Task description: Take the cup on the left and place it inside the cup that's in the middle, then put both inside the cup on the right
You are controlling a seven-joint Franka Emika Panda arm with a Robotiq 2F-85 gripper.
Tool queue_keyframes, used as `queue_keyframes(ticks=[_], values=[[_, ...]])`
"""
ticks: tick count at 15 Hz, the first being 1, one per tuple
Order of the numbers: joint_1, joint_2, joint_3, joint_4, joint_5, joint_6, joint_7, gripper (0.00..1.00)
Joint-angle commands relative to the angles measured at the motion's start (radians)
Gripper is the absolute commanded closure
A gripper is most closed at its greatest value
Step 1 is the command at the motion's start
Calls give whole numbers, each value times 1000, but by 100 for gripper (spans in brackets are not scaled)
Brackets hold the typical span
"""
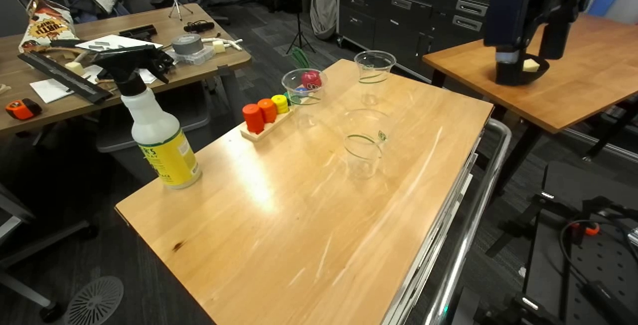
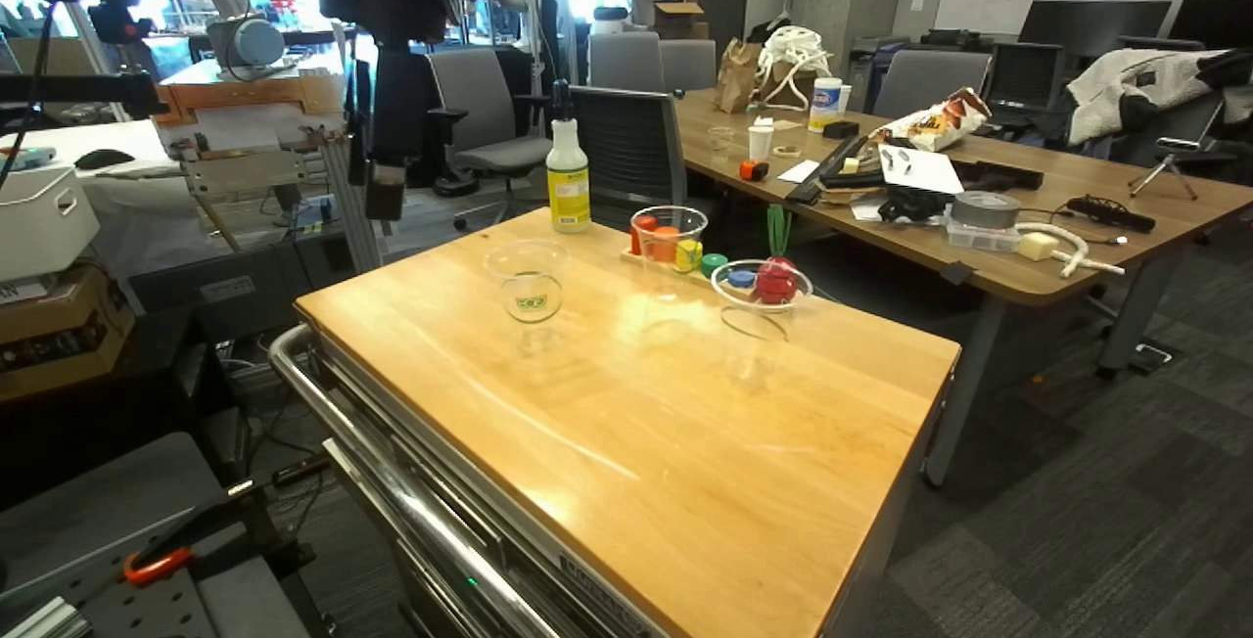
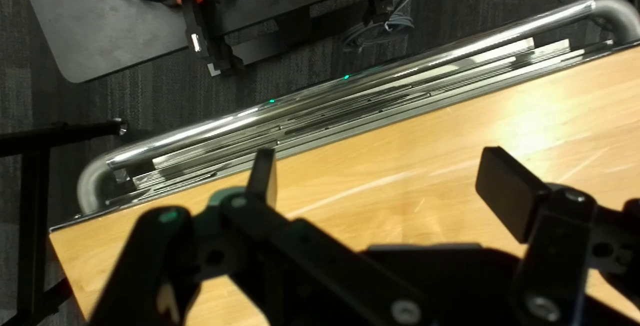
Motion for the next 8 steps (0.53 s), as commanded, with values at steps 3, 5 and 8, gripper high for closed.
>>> queue_keyframes(ticks=[3, 5, 8], values=[[0, 217, -14, 116, 38, 95, -22, 0], [-1, 306, -19, 162, 33, 106, -16, 0], [5, 423, -26, 242, 38, 101, -15, 0]])
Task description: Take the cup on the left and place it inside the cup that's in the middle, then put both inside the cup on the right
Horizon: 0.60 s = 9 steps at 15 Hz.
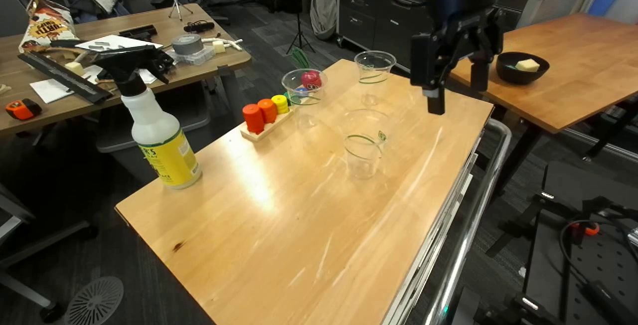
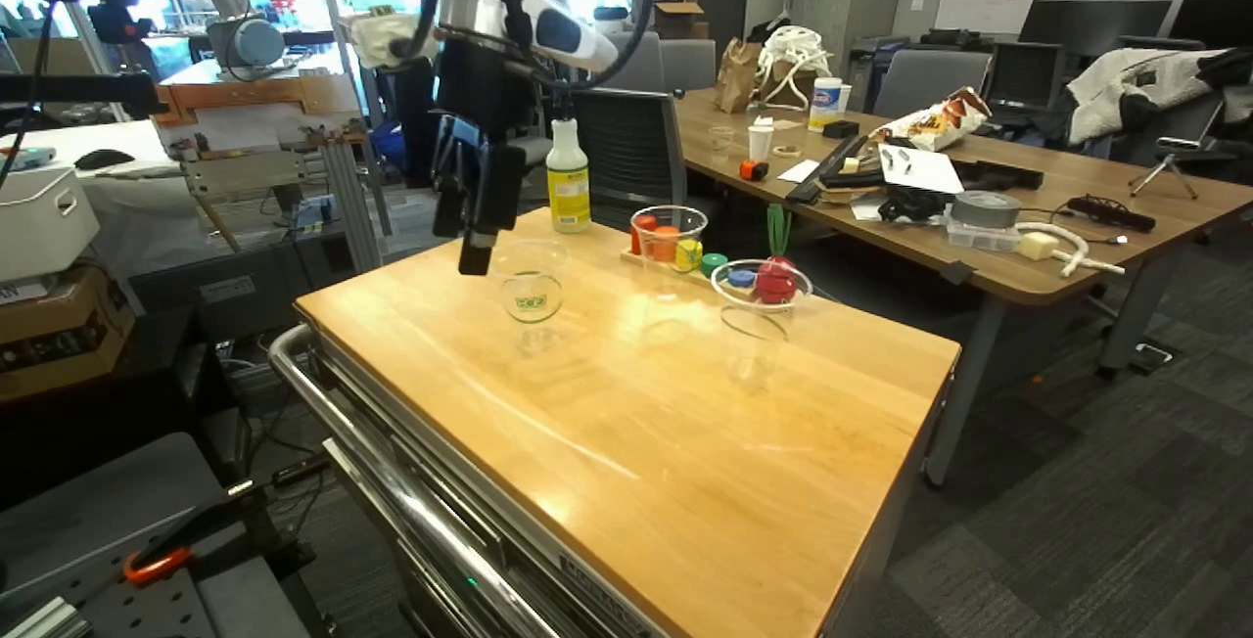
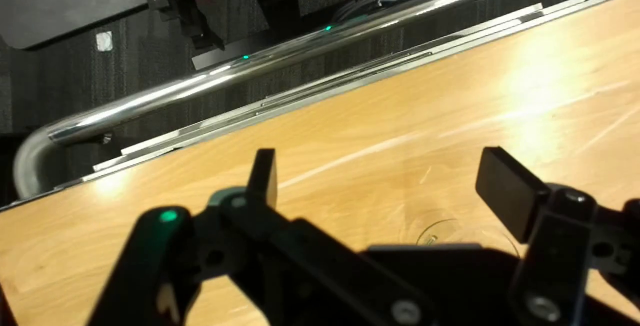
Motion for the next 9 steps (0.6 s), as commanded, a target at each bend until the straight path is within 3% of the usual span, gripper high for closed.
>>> queue_keyframes(ticks=[1, 8, 9], values=[[8, 158, -10, 141, 36, -17, -15, 0], [24, 341, -14, 331, 43, -22, 5, 0], [25, 368, -15, 350, 40, -30, 3, 6]])
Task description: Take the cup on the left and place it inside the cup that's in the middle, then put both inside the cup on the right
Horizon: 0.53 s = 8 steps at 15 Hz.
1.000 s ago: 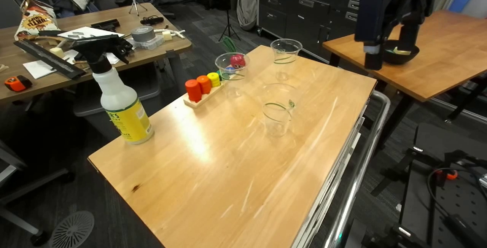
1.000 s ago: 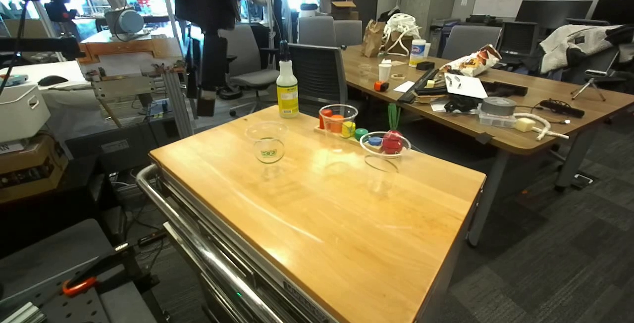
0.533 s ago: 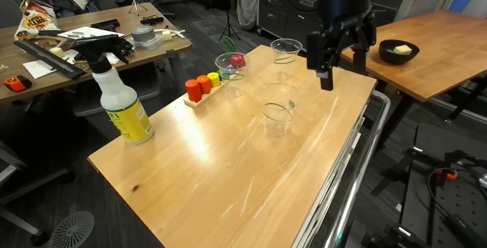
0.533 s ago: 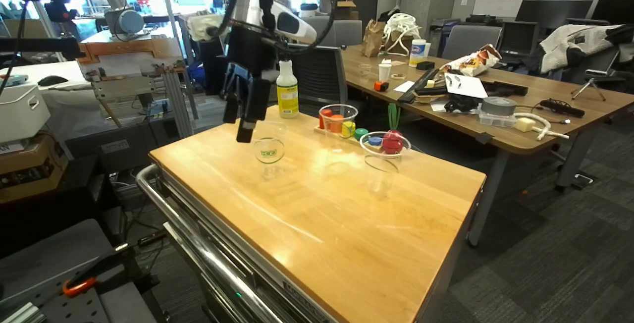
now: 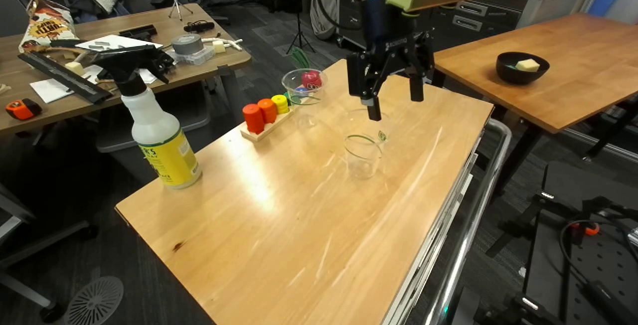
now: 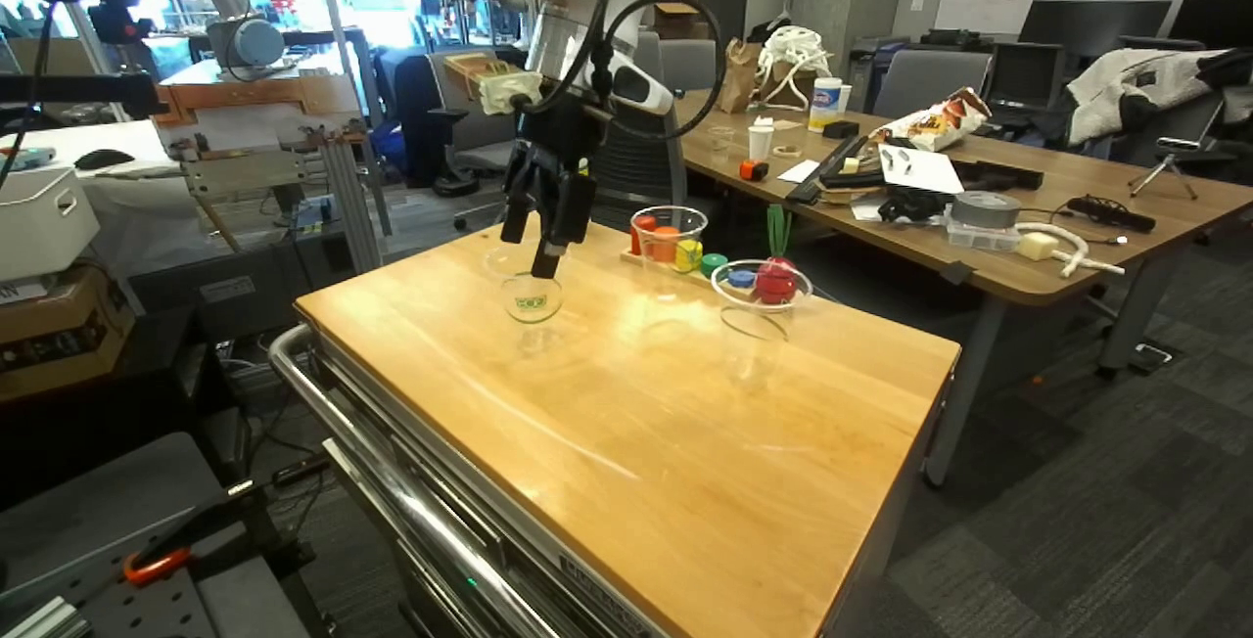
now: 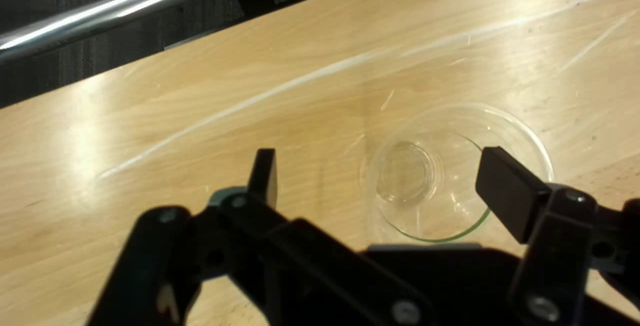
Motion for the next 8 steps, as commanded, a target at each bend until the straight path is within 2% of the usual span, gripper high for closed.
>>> queue_keyframes(ticks=[1, 3, 5, 6, 8], values=[[17, 108, -13, 105, 4, -41, -2, 19], [22, 159, -13, 129, -5, -63, -6, 31], [30, 188, -14, 143, -12, -71, -3, 47], [33, 197, -15, 150, -13, -74, -2, 57], [31, 183, -11, 147, 7, -84, -18, 69]])
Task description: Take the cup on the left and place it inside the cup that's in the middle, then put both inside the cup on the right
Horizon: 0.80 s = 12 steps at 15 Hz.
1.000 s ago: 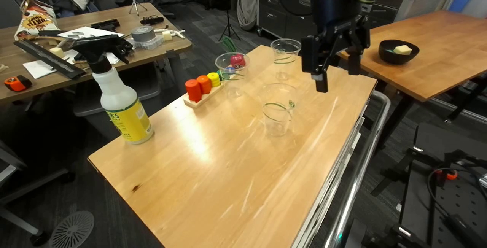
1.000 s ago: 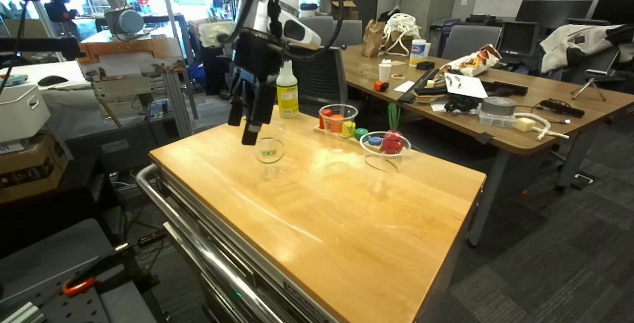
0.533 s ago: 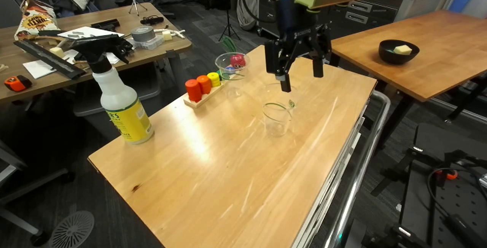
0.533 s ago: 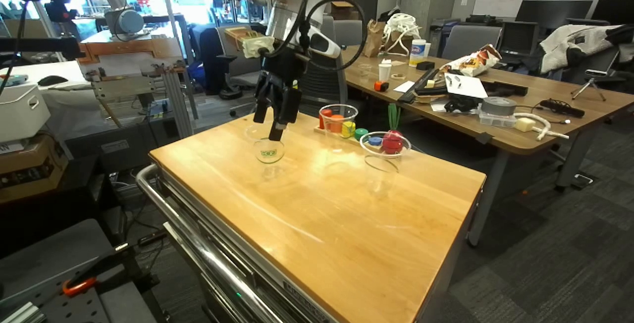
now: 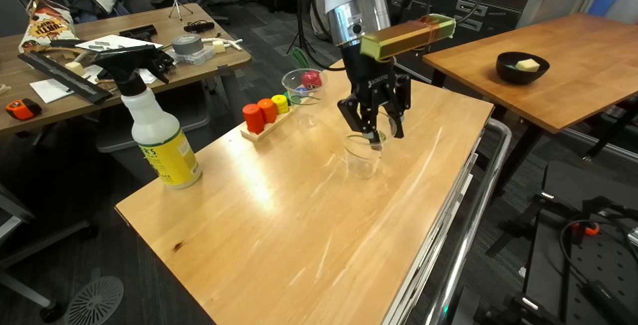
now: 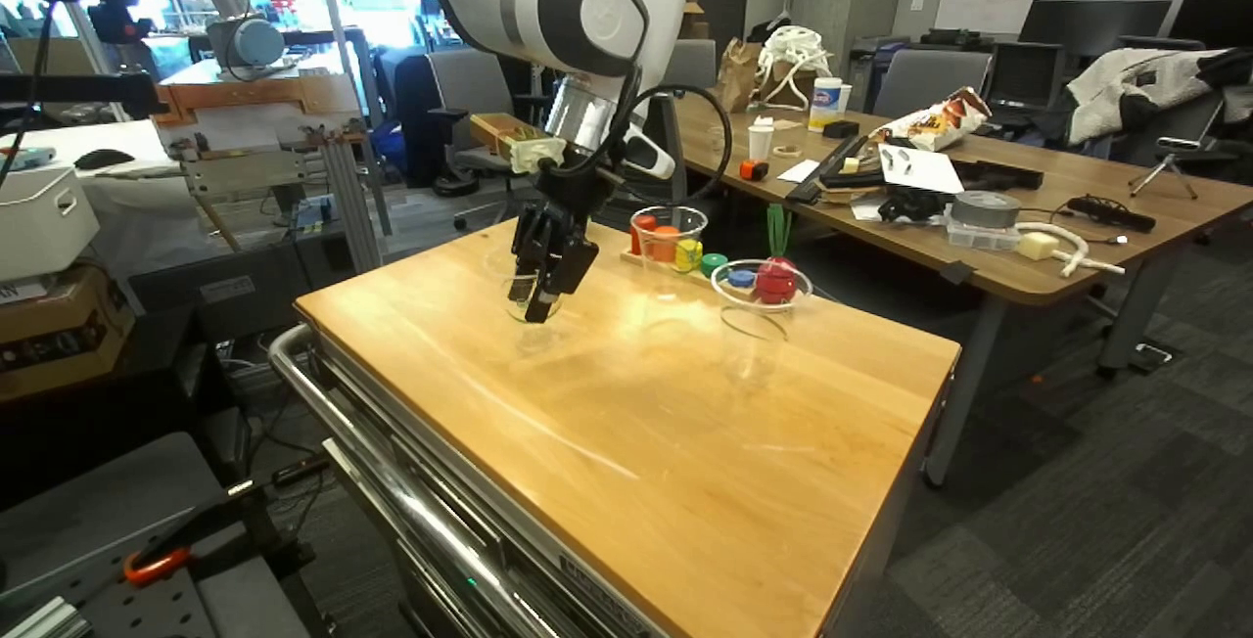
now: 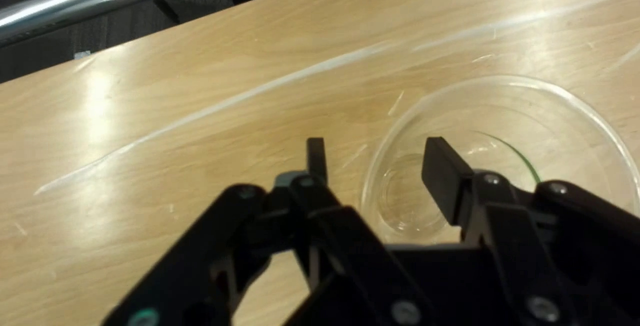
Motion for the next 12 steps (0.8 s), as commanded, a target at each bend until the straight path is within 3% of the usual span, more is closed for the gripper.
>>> queue_keyframes(ticks=[1, 4, 12], values=[[14, -14, -10, 37, 17, -54, -20, 78], [4, -70, -12, 4, 48, -41, -23, 99], [-40, -174, -20, 7, 228, -138, -78, 99]])
